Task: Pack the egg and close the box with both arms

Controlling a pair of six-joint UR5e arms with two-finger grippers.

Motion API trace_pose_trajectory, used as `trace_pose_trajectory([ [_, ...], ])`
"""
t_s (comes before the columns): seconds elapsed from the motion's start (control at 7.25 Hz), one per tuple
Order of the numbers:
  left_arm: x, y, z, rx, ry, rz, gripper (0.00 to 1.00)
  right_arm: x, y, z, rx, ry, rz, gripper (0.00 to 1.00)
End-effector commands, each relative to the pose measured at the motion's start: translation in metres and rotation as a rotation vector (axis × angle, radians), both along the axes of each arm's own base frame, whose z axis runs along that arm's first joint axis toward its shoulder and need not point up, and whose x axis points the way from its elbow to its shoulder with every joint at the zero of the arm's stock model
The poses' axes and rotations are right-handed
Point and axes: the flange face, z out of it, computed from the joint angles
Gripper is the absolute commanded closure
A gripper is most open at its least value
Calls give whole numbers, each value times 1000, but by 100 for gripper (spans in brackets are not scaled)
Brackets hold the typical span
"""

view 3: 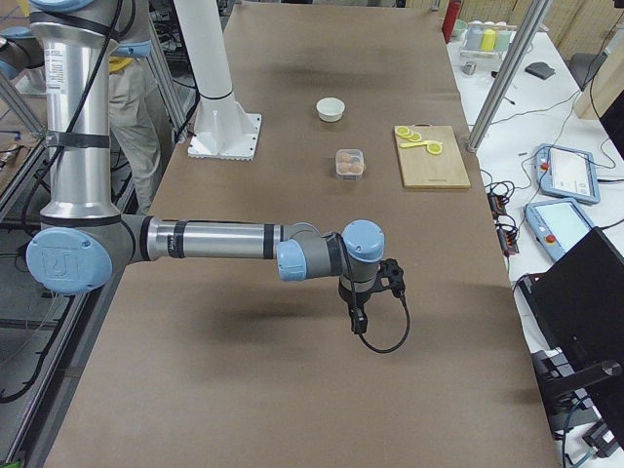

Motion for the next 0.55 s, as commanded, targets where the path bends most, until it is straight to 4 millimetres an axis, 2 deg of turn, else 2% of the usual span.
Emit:
trace_pose_trajectory([
  [0.0,0,0,0,1,0,1,2,9,5,4,25,-2,20,0],
  [0.41,-1,0,-1,2,0,0,2,12,4,2,29,-7,26,0],
])
